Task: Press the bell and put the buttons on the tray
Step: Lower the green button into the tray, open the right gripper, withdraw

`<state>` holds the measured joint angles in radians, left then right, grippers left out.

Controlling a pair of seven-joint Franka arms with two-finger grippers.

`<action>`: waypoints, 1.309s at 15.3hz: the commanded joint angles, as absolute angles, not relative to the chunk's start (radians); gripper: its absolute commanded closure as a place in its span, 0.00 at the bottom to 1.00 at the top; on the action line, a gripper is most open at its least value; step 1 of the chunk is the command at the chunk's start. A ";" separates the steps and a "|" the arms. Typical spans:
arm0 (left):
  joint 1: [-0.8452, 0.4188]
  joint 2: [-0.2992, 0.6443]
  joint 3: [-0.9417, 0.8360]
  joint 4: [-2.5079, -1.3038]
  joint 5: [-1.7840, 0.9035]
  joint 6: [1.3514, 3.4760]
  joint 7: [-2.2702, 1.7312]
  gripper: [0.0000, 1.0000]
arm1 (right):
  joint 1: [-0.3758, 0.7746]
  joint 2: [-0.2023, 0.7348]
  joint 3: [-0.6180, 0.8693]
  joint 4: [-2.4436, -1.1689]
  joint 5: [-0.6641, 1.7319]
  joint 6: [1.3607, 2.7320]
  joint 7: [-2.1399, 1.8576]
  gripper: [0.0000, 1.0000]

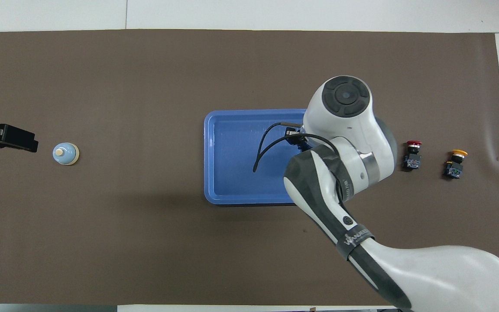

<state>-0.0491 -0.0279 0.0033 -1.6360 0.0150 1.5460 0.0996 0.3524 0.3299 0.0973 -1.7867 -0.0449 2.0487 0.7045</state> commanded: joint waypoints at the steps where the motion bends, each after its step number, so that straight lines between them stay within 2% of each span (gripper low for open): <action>1: -0.054 -0.035 0.015 -1.640 0.011 1.552 0.087 0.00 | 0.356 0.360 0.094 -1.831 -0.044 2.143 0.713 1.00; 4: -0.054 -0.035 0.018 -1.640 0.012 1.554 0.087 0.00 | 0.359 0.390 0.094 -1.838 -0.045 2.180 0.733 1.00; 9: -0.054 -0.035 0.018 -1.640 0.011 1.554 0.087 0.00 | 0.354 0.387 0.095 -1.884 -0.046 2.218 0.768 1.00; 10: -0.054 -0.035 0.018 -1.640 0.011 1.554 0.087 0.00 | 0.354 0.387 0.094 -1.884 -0.046 2.217 0.769 0.55; 11: -0.054 -0.035 0.018 -1.640 0.011 1.554 0.087 0.00 | 0.353 0.387 0.094 -1.881 -0.046 2.214 0.770 0.01; 15: -0.054 -0.035 0.018 -1.640 0.011 1.554 0.087 0.00 | 0.342 0.373 0.094 -1.850 -0.044 2.163 0.781 0.00; 20: -0.054 -0.035 0.018 -1.640 0.011 1.554 0.087 0.00 | 0.324 0.339 0.077 -1.723 -0.043 1.973 0.776 0.00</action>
